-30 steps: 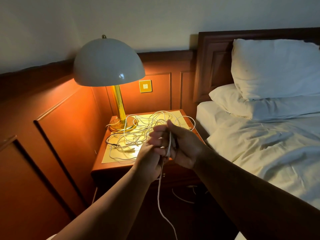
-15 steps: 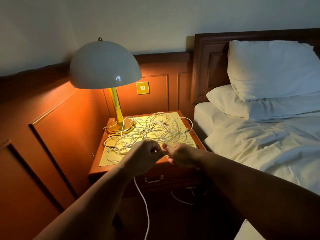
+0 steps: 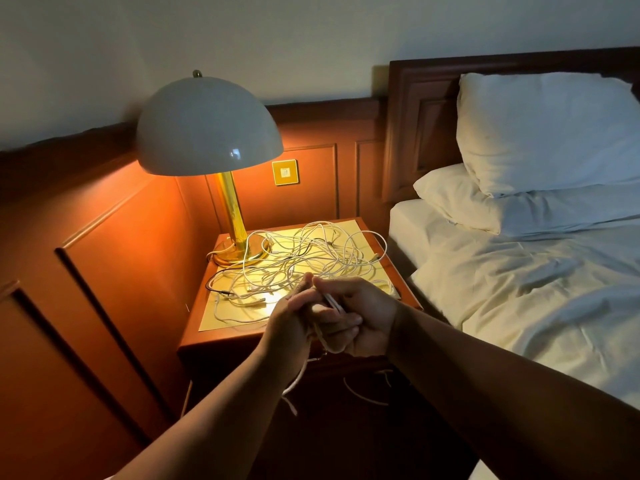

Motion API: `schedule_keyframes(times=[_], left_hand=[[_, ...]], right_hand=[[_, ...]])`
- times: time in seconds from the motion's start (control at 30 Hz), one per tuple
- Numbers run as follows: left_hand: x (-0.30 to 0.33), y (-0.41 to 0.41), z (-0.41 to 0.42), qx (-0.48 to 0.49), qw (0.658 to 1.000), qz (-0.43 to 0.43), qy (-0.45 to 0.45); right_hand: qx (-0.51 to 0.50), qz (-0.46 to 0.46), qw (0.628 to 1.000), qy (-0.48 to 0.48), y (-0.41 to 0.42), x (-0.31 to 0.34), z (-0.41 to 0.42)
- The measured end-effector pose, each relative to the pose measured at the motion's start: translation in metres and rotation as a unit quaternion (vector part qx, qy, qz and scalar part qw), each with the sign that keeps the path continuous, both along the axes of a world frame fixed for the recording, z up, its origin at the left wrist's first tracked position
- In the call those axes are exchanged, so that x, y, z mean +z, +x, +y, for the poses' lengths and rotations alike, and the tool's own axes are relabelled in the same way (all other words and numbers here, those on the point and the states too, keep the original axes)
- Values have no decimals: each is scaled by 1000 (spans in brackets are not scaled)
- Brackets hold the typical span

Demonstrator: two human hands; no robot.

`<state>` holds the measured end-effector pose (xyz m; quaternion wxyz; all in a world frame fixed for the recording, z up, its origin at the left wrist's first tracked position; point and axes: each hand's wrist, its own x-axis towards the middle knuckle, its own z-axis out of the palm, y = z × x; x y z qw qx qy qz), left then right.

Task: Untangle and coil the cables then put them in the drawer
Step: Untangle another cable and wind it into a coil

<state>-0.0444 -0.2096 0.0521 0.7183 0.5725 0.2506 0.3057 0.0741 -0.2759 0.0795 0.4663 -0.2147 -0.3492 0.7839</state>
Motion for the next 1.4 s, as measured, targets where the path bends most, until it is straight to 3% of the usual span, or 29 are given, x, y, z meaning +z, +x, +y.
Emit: schedule_keyframes(times=[0.13, 0.2, 0.27, 0.33, 0.4, 0.5, 0.53, 0.57, 0.63, 0.67, 0.73, 0.83, 0.93, 1.03, 1.13, 1.23, 1.3, 1.4], left_hand=[[-1, 8, -5, 1, 997, 4, -79], [-1, 10, -8, 10, 993, 38, -108], [-2, 11, -9, -21, 993, 79, -84], [0, 9, -8, -54, 992, 101, -61], [0, 6, -4, -90, 987, 134, -25], [2, 3, 1, -127, 967, 212, 69], [3, 2, 4, -124, 953, 245, 129], [4, 2, 9, -115, 929, 281, 210], [6, -1, 19, -107, 859, 338, 371], [7, -2, 24, -109, 832, 348, 417], [9, -7, 30, -102, 812, 345, 459], [10, -13, 35, -77, 828, 298, 468], [11, -19, 33, -96, 871, 228, 425], [16, -21, 20, -111, 898, 177, 388], [15, -18, 11, -73, 911, 141, 380], [13, -15, 11, -51, 922, 129, 361], [10, -13, 13, -49, 946, 112, 299], [4, -10, 17, -24, 963, 99, 251]], right_hand=[[-91, 27, 995, 11, -7, 6, 0], [-191, 26, 981, 19, -10, 13, 3], [-298, -48, 952, 53, -7, 17, 8], [-348, -196, 909, 118, -3, 17, 12], [-379, -397, 816, 182, 2, 14, 12], [-355, -703, 548, 283, 16, 4, 14], [-301, -770, 488, 279, 19, 1, 15], [-248, -814, 467, 242, 20, -1, 15], [-198, -825, 512, 135, 15, -3, 13], [-194, -802, 559, 84, 11, -2, 11], [-184, -726, 662, -25, 3, 0, 9], [-96, -539, 824, -144, 9, 0, 0], [-26, -374, 918, -128, 20, 3, -7], [-1, -287, 954, -91, 21, 7, -9], [-4, -248, 966, -66, 19, 7, -10], [-35, -233, 969, -70, 17, 6, -10], [-60, -229, 969, -72, 14, 7, -10], [-122, -274, 950, -83, 7, 8, -6]])
